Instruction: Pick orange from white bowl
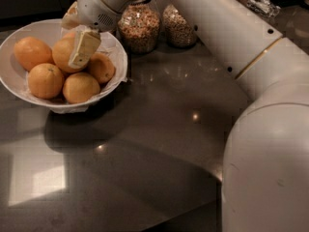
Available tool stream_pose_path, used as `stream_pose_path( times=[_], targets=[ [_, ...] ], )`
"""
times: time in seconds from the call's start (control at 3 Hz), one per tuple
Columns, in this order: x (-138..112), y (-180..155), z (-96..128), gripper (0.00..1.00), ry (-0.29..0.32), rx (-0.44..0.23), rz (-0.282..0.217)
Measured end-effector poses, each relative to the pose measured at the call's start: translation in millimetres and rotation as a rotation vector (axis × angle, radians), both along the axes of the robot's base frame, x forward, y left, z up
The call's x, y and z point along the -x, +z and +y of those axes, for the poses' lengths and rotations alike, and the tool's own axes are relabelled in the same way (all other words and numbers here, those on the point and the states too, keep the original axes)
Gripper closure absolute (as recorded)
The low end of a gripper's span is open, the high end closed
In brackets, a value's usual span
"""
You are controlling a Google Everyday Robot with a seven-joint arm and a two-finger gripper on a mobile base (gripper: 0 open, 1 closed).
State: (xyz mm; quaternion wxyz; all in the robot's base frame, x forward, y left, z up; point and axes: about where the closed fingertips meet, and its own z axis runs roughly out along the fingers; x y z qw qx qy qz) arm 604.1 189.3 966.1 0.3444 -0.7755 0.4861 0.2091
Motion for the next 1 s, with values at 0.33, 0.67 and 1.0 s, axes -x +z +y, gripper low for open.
stream_pose_path(
  times=[0.33, 0.67, 1.0],
  targets=[
    [1, -2, 3, 0.27, 0.007, 0.005, 0.004],
    [5, -9, 10, 0.26, 0.029, 0.018, 0.026],
    [10, -20, 16, 0.28, 0.052, 0.033, 0.062]
  ],
)
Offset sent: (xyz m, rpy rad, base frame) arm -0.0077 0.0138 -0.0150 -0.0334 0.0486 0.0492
